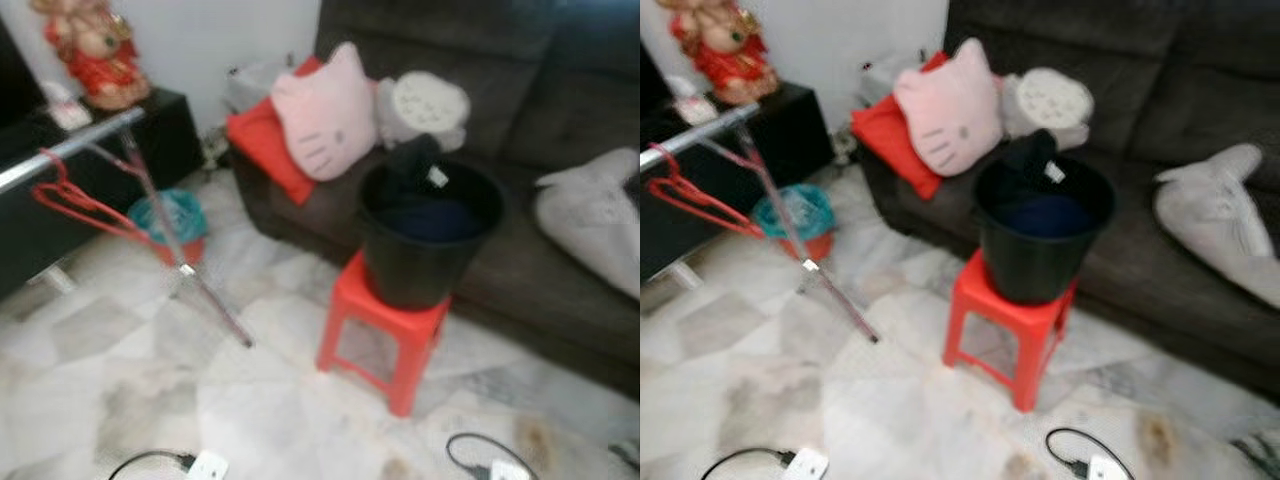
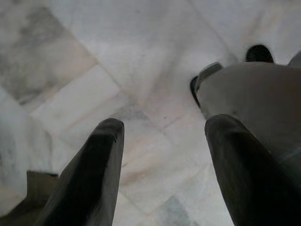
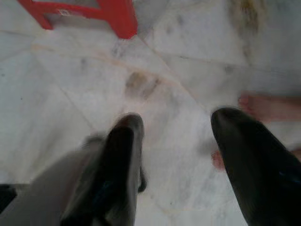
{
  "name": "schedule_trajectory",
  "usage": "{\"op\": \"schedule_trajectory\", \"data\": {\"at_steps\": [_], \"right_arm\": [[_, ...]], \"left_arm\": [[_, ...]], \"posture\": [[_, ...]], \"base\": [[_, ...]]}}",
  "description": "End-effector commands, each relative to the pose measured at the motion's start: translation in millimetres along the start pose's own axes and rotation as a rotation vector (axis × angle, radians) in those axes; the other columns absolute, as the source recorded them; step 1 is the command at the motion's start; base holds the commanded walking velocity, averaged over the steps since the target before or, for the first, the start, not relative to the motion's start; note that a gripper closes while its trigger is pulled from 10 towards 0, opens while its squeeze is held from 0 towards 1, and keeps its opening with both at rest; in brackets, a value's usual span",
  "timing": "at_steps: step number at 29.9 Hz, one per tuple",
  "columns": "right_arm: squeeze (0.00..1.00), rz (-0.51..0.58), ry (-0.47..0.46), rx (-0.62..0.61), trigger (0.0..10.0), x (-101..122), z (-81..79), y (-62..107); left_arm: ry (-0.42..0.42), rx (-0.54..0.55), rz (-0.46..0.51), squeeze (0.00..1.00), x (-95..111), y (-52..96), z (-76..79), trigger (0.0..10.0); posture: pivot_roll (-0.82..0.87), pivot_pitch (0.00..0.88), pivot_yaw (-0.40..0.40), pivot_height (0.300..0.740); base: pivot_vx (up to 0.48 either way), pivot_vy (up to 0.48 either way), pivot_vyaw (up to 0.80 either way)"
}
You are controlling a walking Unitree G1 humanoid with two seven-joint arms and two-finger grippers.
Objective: Hang hanger
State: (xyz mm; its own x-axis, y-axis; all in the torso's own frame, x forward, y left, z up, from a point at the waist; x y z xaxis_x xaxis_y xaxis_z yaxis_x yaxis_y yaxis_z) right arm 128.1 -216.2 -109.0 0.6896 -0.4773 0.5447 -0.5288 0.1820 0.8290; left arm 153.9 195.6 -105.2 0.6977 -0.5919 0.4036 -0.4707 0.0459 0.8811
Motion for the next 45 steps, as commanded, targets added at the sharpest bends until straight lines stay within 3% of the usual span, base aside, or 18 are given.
{"op": "schedule_trajectory", "data": {"at_steps": [1,5,14,18,24,34,37,45], "right_arm": [[0.00,-0.010,0.002,-0.006,10.0,-3,3.7,1.0],[0.00,-0.006,-0.002,-0.012,10.0,1,9.1,1.0],[0.00,0.011,-0.021,-0.005,10.0,6,1.6,-1.4],[0.00,0.012,0.014,0.006,10.0,6,0.1,-1.4],[0.00,0.020,0.020,0.006,10.0,7,0.4,-1.3],[0.00,0.017,0.023,0.009,10.0,7,-0.1,-1.5],[0.00,0.032,0.061,0.007,10.0,9,0.1,-1.6],[0.00,0.024,0.038,0.017,10.0,8,-0.2,-1.4]], "left_arm": [[-0.002,0.004,-0.009,0.00,-3,0.8,-1.8,10.0],[0.023,0.004,-0.001,0.00,-3,0.9,-1.5,10.0],[0.053,-0.004,-0.001,0.00,-4,1.0,-0.8,10.0],[0.053,-0.003,-0.005,0.00,-4,1.0,-0.8,10.0],[0.051,0.001,-0.009,0.00,-5,1.0,-1.2,10.0],[0.054,-0.001,-0.008,0.00,-4,0.9,-0.9,10.0],[0.054,-0.001,-0.008,0.00,-4,0.9,-0.9,10.0],[0.052,0.000,-0.009,0.00,-4,0.9,-0.8,10.0]], "posture": [[-0.08,0.011,0.059,0.740],[-0.08,0.011,0.059,0.740],[-0.08,0.011,0.060,0.740],[-0.08,0.012,0.060,0.740],[-0.08,0.013,0.060,0.740],[-0.08,0.012,0.059,0.740],[-0.08,0.012,0.059,0.740],[-0.08,0.014,0.059,0.740]], "base": [[0.000,0.000,-0.75],[0.000,0.000,-0.47],[0.000,0.000,0.00],[0.000,0.000,0.00],[0.254,0.000,0.60],[0.304,0.000,0.00],[0.340,0.000,0.27],[0.340,0.000,0.40]]}}
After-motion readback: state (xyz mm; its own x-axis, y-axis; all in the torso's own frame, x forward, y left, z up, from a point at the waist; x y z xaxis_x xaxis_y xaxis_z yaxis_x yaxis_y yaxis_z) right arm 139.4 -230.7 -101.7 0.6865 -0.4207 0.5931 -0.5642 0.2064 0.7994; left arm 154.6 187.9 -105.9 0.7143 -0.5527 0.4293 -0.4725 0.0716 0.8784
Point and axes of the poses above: a point about 5 cm out from each wrist's last joint towards the gripper, its own y axis pointing back from the gripper into the wrist, its own x axis along the axis of the wrist's last joint, z = x × y, the point moved 1 cm from there along -y, pointing out of the wrist towards the gripper, and after that the axes turned 13 degrees about -y, right-handed, at the moved point
